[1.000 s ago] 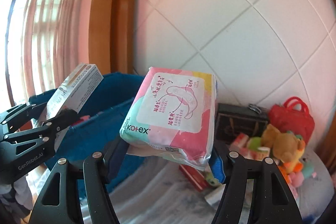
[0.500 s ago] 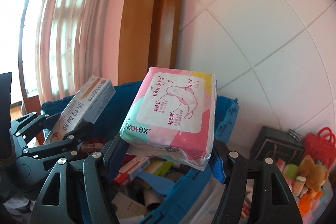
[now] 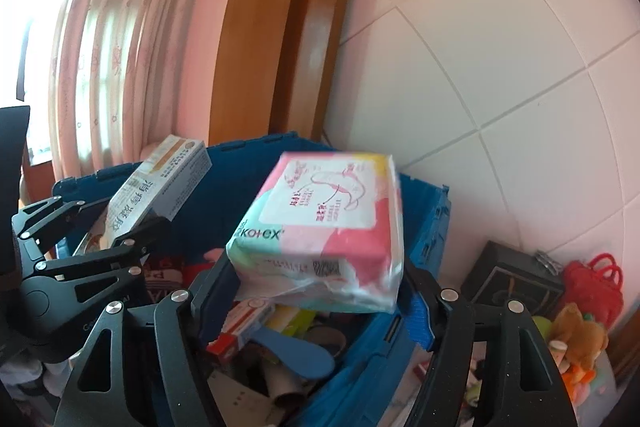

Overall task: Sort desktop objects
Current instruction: 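Open both tools to release the ointment box and Kotex pack into the crate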

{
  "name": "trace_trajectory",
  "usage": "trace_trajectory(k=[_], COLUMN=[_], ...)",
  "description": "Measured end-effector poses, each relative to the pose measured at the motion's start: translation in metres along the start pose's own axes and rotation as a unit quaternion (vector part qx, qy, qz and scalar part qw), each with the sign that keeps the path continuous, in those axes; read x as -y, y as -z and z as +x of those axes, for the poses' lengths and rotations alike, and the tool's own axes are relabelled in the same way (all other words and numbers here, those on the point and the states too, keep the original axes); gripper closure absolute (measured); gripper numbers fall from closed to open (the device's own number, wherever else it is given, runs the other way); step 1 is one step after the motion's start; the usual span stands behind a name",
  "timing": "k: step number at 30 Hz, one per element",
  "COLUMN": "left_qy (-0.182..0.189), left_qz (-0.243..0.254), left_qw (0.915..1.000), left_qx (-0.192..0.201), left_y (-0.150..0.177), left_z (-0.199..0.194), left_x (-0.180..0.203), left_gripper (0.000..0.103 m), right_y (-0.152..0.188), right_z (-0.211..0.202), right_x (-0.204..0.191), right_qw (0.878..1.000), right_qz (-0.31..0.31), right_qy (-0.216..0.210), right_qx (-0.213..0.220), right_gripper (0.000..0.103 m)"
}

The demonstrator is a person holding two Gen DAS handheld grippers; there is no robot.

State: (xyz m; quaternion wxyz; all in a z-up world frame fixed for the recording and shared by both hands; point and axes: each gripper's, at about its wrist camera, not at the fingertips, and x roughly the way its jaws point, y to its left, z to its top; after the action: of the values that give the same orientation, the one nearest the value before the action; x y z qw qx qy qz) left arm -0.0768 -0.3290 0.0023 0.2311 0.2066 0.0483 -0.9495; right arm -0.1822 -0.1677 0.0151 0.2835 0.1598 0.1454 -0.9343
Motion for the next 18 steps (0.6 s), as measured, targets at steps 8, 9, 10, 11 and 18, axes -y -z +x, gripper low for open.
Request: trace_trajectory(k=[8, 9, 10, 11, 18], left_qy=[-0.004, -0.004, -0.003, -0.003, 0.014], left_qz=[0.0, 0.0, -0.001, -0.001, -0.014], left_qw=[0.9999, 0.9999, 0.9999, 0.9999, 0.9997], left_qx=[0.013, 0.013, 0.013, 0.014, 0.014], left_y=[0.004, 0.004, 0.004, 0.004, 0.007], left_z=[-0.015, -0.019, -0.019, -0.02, -0.04], left_x=[-0.001, 0.002, 0.0, -0.002, -0.007], left_gripper=[0.029, 0.028, 0.028, 0.028, 0.028], right_y=[-0.001, 0.0, 0.002, 0.004, 0.015], right_z=[-0.015, -0.015, -0.016, -0.017, -0.031], right_x=[0.003, 0.004, 0.005, 0.007, 0.014], right_qw=[1.0, 1.0, 1.0, 1.0, 0.999], right_qz=[-0.002, -0.001, 0.0, 0.002, 0.022], right_qy=[0.022, 0.023, 0.024, 0.025, 0.022], right_qx=[0.019, 0.017, 0.015, 0.013, 0.011], right_gripper=[0.0, 0.0, 0.0, 0.0, 0.0])
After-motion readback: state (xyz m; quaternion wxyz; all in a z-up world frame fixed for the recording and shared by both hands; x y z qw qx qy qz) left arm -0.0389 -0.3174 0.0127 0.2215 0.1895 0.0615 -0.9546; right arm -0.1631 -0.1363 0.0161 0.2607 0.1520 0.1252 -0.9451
